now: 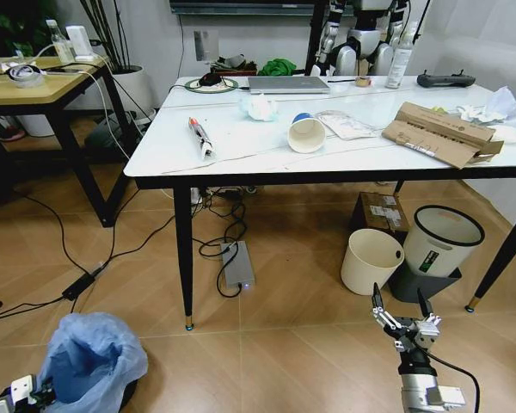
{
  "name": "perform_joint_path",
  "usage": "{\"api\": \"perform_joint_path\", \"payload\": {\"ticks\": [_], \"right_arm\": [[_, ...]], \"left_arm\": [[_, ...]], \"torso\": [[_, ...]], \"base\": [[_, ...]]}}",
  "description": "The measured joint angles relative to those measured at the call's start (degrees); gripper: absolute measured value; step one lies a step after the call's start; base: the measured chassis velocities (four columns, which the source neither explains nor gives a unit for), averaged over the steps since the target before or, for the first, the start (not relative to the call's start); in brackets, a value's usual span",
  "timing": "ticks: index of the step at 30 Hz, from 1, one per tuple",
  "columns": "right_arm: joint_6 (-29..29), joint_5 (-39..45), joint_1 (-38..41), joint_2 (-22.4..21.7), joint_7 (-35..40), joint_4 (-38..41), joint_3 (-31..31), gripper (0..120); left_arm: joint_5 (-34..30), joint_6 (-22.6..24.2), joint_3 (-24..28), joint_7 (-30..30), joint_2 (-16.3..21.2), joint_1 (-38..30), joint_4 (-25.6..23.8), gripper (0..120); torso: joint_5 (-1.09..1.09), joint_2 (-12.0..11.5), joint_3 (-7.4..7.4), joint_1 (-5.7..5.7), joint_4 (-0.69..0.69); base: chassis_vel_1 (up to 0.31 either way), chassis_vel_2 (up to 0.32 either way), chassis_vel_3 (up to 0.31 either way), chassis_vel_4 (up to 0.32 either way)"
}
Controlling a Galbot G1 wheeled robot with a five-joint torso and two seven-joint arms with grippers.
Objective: Pick up the trash bin and place the trash from the table into it.
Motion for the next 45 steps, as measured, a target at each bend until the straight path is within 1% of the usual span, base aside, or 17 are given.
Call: {"api": "perform_joint_path", "payload": {"ticks": [1,3,4,5,6,7,8,9,11,14,16,20,21,25,29,32,45], "right_arm": [[-0.03,-0.11,0.15,0.00,0.11,-0.06,0.07,100],[-0.22,-0.21,0.27,-0.01,0.30,-0.05,0.10,100],[-0.48,-0.27,0.25,-0.06,0.46,0.12,0.09,100],[-0.70,-0.37,0.24,-0.13,0.55,0.29,0.06,100],[-0.87,-0.49,0.24,-0.19,0.62,0.41,0.06,100],[-0.87,-0.49,0.24,-0.19,0.62,0.41,0.06,100],[-1.11,-0.60,0.25,-0.25,0.66,0.56,0.03,100],[-1.22,-0.65,0.27,-0.28,0.69,0.64,0.02,100],[-1.74,-0.86,0.34,-0.43,0.84,0.88,-0.09,100],[-2.14,-1.16,0.40,-0.52,0.93,1.02,-0.20,100],[-2.26,-1.25,0.39,-0.55,0.97,1.03,-0.26,100],[-2.71,-1.47,0.41,-0.68,1.10,1.16,-0.33,100],[-2.71,-1.47,0.41,-0.68,1.10,1.16,-0.33,100],[-2.82,-1.76,0.35,-0.85,1.19,1.05,-0.27,100],[-2.82,-2.10,-0.02,-0.85,1.24,0.94,-0.23,100],[-2.82,-2.21,-0.45,-1.09,1.28,0.98,0.03,100],[-2.81,-2.66,-1.62,-1.06,1.44,1.63,0.36,100]], "left_arm": [[-0.58,-0.52,0.30,2.00,-0.43,1.14,-3.06,1],[-1.29,-1.22,0.78,4.72,-0.95,2.55,-6.52,1],[-1.67,-1.33,1.27,6.70,-1.29,4.30,-10.30,1],[-2.02,-1.07,1.58,7.57,-1.35,5.73,-13.11,1],[-2.44,-0.70,1.87,8.02,-1.31,7.26,-16.08,1],[-2.44,-0.70,1.87,8.02,-1.31,7.26,-16.08,1],[-2.72,-0.19,2.26,8.15,-1.11,9.16,-19.87,1],[-2.78,-0.02,2.43,8.23,-0.96,10.03,-21.54,1],[-2.39,0.23,3.15,8.36,-0.11,13.37,-27.90,1],[0.34,-0.79,3.78,9.01,0.86,16.87,-32.83,1],[0.64,-1.12,4.07,9.08,1.14,17.97,-34.30,1],[-1.31,-1.44,5.20,8.72,2.22,20.86,-39.55,1],[-1.31,-1.44,5.20,8.72,2.22,20.86,-39.55,1],[-4.83,0.12,6.03,6.45,2.78,21.02,-43.46,1],[-5.41,0.90,7.75,5.45,2.66,20.42,-44.63,1],[-4.33,0.71,9.10,4.81,2.15,20.06,-44.33,1],[-3.17,0.16,9.25,4.86,1.55,19.11,-43.36,1]], "torso": [[0.08,0.00,0.00,0.00,0.01],[0.02,0.00,0.00,0.00,0.00],[-0.02,0.00,0.00,0.00,-0.01],[0.03,0.00,0.00,0.00,-0.01],[0.06,0.00,0.00,0.00,0.00],[0.06,0.00,0.00,0.00,0.00],[0.04,0.00,0.00,0.00,0.00],[0.04,0.00,0.00,0.00,0.01],[0.06,0.00,0.00,0.00,0.02],[0.04,0.01,0.00,0.00,0.01],[0.03,0.01,0.00,0.00,0.01],[0.03,0.01,0.00,0.00,0.02],[0.03,0.01,0.00,0.00,0.02],[0.03,0.01,0.00,0.00,0.01],[0.03,0.15,0.07,0.05,0.00],[0.03,0.85,0.53,0.30,0.01],[0.03,3.60,2.40,1.16,0.01]], "base": [[0.000,0.000,0.000,0.000],[0.000,0.000,0.000,0.000],[0.000,0.000,0.000,0.000],[0.000,0.000,0.000,0.000],[0.000,0.000,0.000,0.000],[0.000,0.000,0.000,0.000],[0.000,0.000,0.000,0.000],[0.000,0.000,0.000,0.000],[0.000,0.000,0.000,0.000],[0.000,0.000,0.000,0.000],[0.000,0.000,0.000,0.000],[0.000,0.000,0.000,0.000],[0.000,0.000,0.000,0.000],[0.000,0.000,0.000,0.000],[0.000,0.000,0.000,0.000],[0.000,0.000,0.000,0.000],[0.000,0.000,0.000,0.000]]}}
